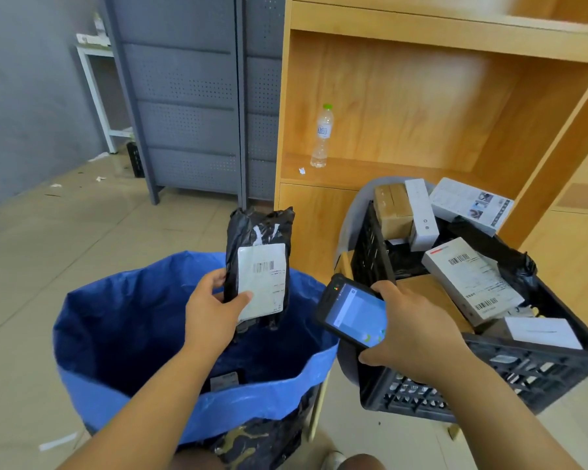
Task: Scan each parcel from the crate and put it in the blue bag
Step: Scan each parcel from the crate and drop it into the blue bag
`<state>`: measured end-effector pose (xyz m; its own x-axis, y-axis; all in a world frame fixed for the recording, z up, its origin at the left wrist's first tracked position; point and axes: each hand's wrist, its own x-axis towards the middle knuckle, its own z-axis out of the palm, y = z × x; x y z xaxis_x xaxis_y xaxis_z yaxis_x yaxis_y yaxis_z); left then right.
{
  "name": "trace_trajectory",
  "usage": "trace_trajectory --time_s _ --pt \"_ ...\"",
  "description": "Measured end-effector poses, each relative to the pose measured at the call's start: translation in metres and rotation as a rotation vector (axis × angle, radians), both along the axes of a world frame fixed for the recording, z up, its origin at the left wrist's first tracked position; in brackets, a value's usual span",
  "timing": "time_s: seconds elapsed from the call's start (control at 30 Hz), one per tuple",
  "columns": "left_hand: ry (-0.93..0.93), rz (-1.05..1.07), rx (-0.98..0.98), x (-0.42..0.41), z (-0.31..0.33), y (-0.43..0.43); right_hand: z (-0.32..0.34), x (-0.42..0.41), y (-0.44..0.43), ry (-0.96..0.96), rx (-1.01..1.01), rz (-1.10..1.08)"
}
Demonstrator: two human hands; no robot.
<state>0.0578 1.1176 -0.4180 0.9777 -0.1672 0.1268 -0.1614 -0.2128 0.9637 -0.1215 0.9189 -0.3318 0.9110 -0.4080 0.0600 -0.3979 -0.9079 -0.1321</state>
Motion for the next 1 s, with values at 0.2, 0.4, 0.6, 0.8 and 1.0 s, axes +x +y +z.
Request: trace_trajectory --time_s 0.2,0.4,0.6,0.8,1.0 --pt "0.2 -0.007 0.045 0.017 -0.021 0.005 -0.021 0.011 -0.004 0.022 0.043 -0.018" --pt "0.505 0.025 0.171 0.056 -0.069 0.017 -0.056 0.046 -0.006 0.126 0.08 -0.001" --pt "0.591 0.002 0.445 0.106 -0.123 0.022 -0.099 0.1 -0.013 0.254 0.075 0.02" --pt "0.573 -0.249 0.957 0.144 -0.182 0.004 -0.138 0.154 -0.02 0.391 -0.017 0.084" --pt "0.644 -0.385 1.178 0.166 -0.249 -0.023 -0.173 0.199 -0.027 0.5 -0.061 0.189"
